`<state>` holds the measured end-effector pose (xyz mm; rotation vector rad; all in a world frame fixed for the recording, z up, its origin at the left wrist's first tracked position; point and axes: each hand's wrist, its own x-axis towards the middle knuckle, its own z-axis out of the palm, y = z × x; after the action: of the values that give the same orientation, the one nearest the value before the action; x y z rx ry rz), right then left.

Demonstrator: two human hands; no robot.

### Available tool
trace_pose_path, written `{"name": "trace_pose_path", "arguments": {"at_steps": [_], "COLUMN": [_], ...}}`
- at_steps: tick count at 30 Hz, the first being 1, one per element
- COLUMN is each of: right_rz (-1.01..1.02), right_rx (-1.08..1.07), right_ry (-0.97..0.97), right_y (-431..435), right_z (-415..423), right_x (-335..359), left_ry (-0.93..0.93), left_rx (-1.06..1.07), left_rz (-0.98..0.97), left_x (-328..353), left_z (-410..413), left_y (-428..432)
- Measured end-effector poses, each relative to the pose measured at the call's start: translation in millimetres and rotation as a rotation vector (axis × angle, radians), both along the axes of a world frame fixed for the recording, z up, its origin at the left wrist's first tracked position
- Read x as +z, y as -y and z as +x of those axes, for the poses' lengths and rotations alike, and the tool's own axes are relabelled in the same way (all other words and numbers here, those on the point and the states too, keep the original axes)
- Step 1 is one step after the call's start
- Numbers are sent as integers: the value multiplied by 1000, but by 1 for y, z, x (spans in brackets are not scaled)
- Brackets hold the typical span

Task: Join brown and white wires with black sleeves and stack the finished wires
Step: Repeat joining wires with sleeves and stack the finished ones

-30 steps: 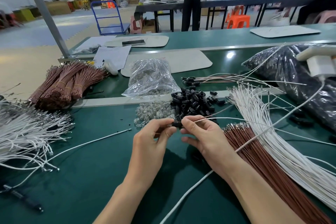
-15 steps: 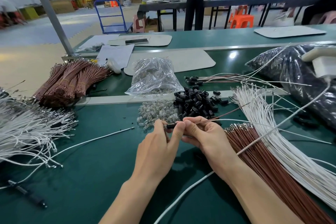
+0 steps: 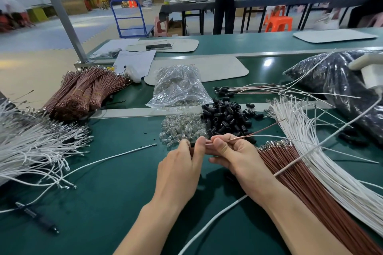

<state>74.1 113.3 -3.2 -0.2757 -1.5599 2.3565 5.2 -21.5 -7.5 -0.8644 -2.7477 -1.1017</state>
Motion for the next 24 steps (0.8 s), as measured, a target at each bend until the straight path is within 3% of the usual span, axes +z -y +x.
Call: {"name": "trace_pose_path", "arguments": {"at_steps": [13, 20, 24], "right_rz": [0, 40, 69], "right_rx": [58, -49, -71], "right_ry": [12, -23, -14], "right_y": [-2, 5, 8], "right_z": [-3, -2, 1], "right_x": [-6, 0, 3], "left_ry": [-65, 75, 67], "left_rx": [-75, 10, 18], "left_rz": [-96, 154, 160], "left_x": [-3, -3, -5], "left_z": [1, 0, 0], "left_y": [1, 3, 3]}}
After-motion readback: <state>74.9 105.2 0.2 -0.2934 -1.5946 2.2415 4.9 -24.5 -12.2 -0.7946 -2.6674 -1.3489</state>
